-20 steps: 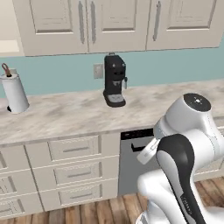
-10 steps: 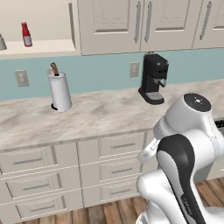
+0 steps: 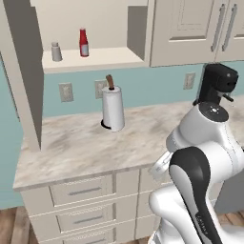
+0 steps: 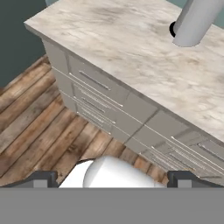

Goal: Collect the paprika, ketchup, and shaker from the cabinet and place them next to the stove.

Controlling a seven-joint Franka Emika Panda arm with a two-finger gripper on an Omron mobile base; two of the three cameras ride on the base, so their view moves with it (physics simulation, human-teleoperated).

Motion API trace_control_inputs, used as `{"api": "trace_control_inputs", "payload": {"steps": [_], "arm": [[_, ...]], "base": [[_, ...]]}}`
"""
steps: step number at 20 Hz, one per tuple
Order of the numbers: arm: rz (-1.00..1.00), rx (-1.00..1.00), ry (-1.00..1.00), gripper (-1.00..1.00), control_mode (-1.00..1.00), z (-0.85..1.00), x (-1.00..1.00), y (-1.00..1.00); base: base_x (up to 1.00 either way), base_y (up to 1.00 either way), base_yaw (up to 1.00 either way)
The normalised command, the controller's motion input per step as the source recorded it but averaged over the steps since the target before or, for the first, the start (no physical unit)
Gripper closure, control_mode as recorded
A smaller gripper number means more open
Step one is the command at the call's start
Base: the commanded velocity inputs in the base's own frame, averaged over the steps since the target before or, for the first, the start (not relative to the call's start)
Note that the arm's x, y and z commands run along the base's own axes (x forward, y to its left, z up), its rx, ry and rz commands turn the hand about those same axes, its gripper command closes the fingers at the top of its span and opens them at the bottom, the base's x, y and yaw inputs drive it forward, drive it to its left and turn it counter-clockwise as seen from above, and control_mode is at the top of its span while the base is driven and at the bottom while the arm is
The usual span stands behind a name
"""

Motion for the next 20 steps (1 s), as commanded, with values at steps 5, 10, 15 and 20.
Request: {"api": "trace_control_inputs", "payload": {"steps": [5, 10, 15, 20], "arm": [[0.0, 0.0, 0.0, -1.0, 1.0, 0.0, 0.0, 0.0], [0.0, 0.0, 0.0, -1.0, 1.0, 0.0, 0.0, 0.0], [0.0, 0.0, 0.0, -1.0, 1.0, 0.0, 0.0, 0.0], [0.01, 0.05, -0.05, -1.0, -1.0, -0.03, 0.13, 0.1]], "base": [[0.72, 0.13, 0.01], [0.55, -0.15, 0.03], [0.64, 0.25, 0.0], [0.22, 0.18, 0.0]]}}
